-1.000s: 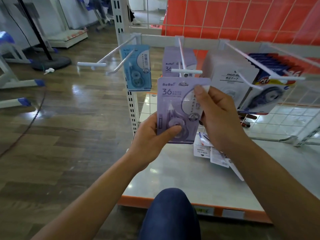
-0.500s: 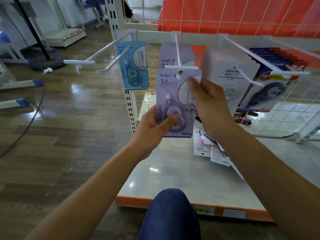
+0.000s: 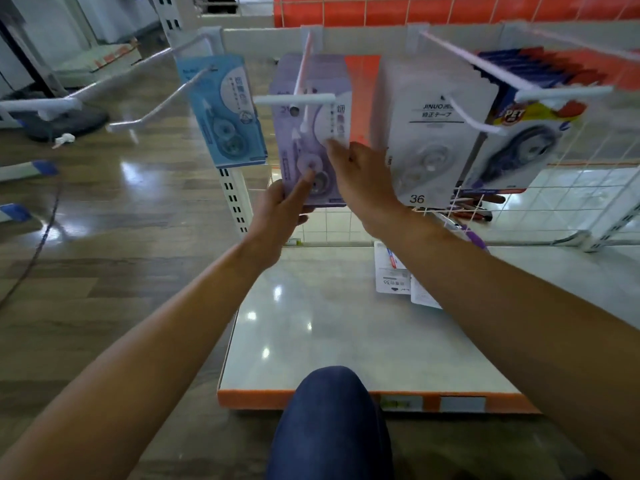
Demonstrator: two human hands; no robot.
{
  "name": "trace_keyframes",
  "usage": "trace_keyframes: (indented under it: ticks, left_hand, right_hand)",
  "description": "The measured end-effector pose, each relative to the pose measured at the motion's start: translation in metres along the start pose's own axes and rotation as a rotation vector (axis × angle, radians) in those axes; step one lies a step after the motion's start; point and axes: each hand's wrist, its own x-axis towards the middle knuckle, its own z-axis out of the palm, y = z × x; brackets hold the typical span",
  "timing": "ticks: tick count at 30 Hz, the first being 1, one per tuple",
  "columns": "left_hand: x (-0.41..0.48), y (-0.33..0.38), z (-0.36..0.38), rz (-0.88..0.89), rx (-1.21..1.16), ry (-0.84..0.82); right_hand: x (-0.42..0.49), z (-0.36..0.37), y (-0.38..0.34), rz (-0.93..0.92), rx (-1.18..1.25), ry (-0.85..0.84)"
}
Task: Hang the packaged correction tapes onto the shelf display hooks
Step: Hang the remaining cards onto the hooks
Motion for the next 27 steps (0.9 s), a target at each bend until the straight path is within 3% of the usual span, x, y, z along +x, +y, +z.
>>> trace_keyframes:
  ticks: [4,10,13,16,21,27]
  left_hand:
    - [-0.009,-0.045,0.018,-0.131,0.142,0.021]
    - [-0.010,-0.120,0.067,-0.314,0.473,-0.176]
    - [-0.011,-0.143,0.108,-0.370,0.632,-0.315]
    - [-0.012,-0.162,0.151,-0.423,0.709,-0.429]
    - [-0.010,-0.180,0.207,-0.472,0.737,-0.477]
    - [0.003,-0.182,0.231,-0.345,0.897,-0.510]
  right_hand:
    - [-0.019,-0.008,0.068,0.065,-0.160,-0.178]
    - [-0.041,-0.056,0.188,0.273,-0.638,-0.462]
    - [-0.053,-0.076,0.239,0.376,-0.801,-0.419]
    - [-0.070,-0.086,0.278,0.355,-0.947,-0.466]
    - [-0.071,-0.092,0.306,0.228,-1.089,-0.434]
    - [-0.070,-0.083,0.330,0.160,-1.049,-0.339]
